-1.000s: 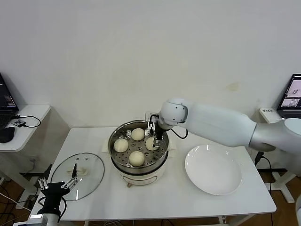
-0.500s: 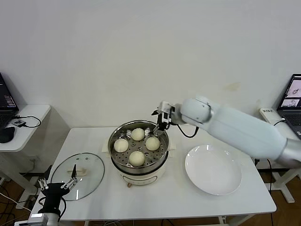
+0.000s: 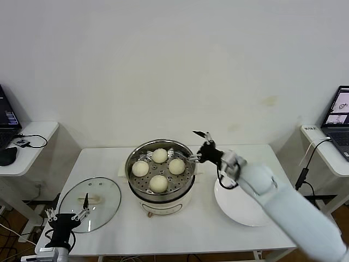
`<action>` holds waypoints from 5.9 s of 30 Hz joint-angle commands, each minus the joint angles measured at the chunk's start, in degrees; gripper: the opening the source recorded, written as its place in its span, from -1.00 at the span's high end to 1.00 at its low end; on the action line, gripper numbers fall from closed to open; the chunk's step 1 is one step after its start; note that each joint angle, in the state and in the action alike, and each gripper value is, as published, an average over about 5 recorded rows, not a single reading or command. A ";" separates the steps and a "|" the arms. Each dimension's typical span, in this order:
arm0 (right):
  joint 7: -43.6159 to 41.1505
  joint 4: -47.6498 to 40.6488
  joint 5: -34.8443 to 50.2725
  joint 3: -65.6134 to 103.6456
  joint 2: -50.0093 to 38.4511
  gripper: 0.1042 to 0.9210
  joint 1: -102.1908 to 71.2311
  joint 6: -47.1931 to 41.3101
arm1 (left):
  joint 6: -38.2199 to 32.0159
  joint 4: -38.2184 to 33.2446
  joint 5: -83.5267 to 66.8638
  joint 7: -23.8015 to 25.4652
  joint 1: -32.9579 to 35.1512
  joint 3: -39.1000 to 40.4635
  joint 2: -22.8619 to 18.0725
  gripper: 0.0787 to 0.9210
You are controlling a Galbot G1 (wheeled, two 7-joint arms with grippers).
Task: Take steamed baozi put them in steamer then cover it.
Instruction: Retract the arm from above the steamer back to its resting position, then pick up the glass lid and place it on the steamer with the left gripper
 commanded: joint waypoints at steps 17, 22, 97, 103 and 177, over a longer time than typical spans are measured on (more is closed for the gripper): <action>2.70 9.56 -6.48 48.77 24.08 -0.76 -47.08 13.94 | -4.53 18.85 74.34 -6.18 -3.40 -2.34 5.22 -0.77; 2.74 9.47 -6.81 48.50 24.74 -0.76 -47.05 13.93 | -4.35 20.61 75.19 -5.89 -6.17 -0.80 5.63 -0.77; 1.57 6.03 -8.89 45.45 26.55 -0.76 -47.68 14.63 | -6.19 38.83 68.77 -8.00 -25.50 6.72 8.50 0.81; 1.48 5.96 -9.35 44.41 26.15 -0.76 -47.33 14.81 | -4.25 30.26 67.96 -9.58 -20.67 2.78 7.94 0.84; 11.16 1.61 -28.18 40.12 32.33 -0.76 -49.08 18.89 | 32.21 4.66 89.13 28.23 -39.97 37.84 -9.29 0.84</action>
